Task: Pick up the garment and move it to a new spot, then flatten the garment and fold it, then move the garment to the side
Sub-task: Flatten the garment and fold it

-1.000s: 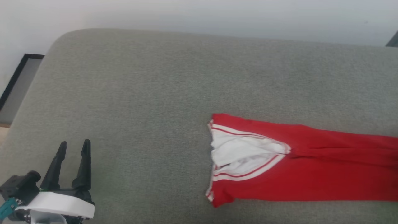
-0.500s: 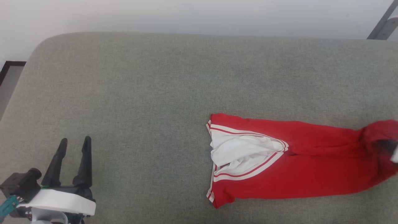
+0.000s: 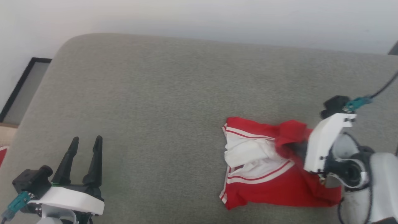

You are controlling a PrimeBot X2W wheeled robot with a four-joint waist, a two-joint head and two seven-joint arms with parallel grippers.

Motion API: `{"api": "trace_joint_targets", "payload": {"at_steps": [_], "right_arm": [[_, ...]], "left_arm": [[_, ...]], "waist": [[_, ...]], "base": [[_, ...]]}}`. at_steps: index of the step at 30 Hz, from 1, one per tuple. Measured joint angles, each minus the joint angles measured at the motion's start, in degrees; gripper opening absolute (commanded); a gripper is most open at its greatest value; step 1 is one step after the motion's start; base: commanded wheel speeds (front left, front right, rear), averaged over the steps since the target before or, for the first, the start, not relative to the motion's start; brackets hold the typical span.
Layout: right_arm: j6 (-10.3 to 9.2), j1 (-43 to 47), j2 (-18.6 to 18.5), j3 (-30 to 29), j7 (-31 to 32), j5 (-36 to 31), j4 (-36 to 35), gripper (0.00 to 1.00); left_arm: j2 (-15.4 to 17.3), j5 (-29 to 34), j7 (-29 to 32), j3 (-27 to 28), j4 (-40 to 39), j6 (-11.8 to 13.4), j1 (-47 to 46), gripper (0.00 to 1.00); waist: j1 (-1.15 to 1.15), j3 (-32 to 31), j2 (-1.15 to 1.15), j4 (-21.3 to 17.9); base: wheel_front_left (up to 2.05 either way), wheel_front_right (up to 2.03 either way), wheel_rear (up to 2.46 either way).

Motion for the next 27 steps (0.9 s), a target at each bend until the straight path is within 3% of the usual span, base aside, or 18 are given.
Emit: {"api": "trace_joint_targets", "payload": {"at_steps": [6,7,8,9,10,19,27], "right_arm": [[0.00,-1.8,1.3,4.4,-2.9,-0.4,5.8,0.00],[-0.01,-2.1,1.5,4.8,-3.4,-0.3,6.9,0.04],[0.00,-2.5,1.5,5.2,-3.9,-0.2,7.9,0.20],[0.00,-2.8,1.6,5.5,-4.4,-0.2,9.1,0.46],[0.00,-2.9,1.6,6.0,-5.0,-0.3,9.7,1.00],[0.00,-3.9,1.5,9.1,-6.4,3.1,6.3,1.00],[0.00,-1.5,-2.4,6.6,-9.7,3.4,-0.4,1.00]], "left_arm": [[-0.4,0.0,0.0,-1.4,0.7,-0.1,-0.9,1.00],[-0.4,0.0,0.0,-1.7,0.9,-0.1,-0.9,1.00],[-0.4,0.0,0.0,-1.9,1.0,-0.1,-1.0,1.00],[-0.5,0.0,0.0,-2.1,1.2,-0.1,-1.0,1.00],[-0.4,0.0,0.0,-2.1,1.3,-0.1,-1.0,1.00],[0.1,-0.5,0.0,0.0,0.8,-0.3,0.1,1.00],[0.7,-0.4,0.0,1.6,0.2,-0.2,1.8,1.00]], "waist": [[0.00,-0.4,0.00,3.0],[0.00,-0.5,0.00,3.4],[0.00,-0.6,0.00,3.8],[0.00,-0.7,0.00,4.0],[0.00,-0.9,0.00,4.2],[0.00,-2.2,0.00,2.5],[0.00,-3.3,0.00,-1.4]], "base": [[0.00,0.00,0.00],[0.00,0.00,0.00],[0.00,0.00,0.00],[0.00,0.00,0.00],[0.00,0.00,0.00],[0.00,0.00,0.00],[0.00,0.00,0.00]]}}
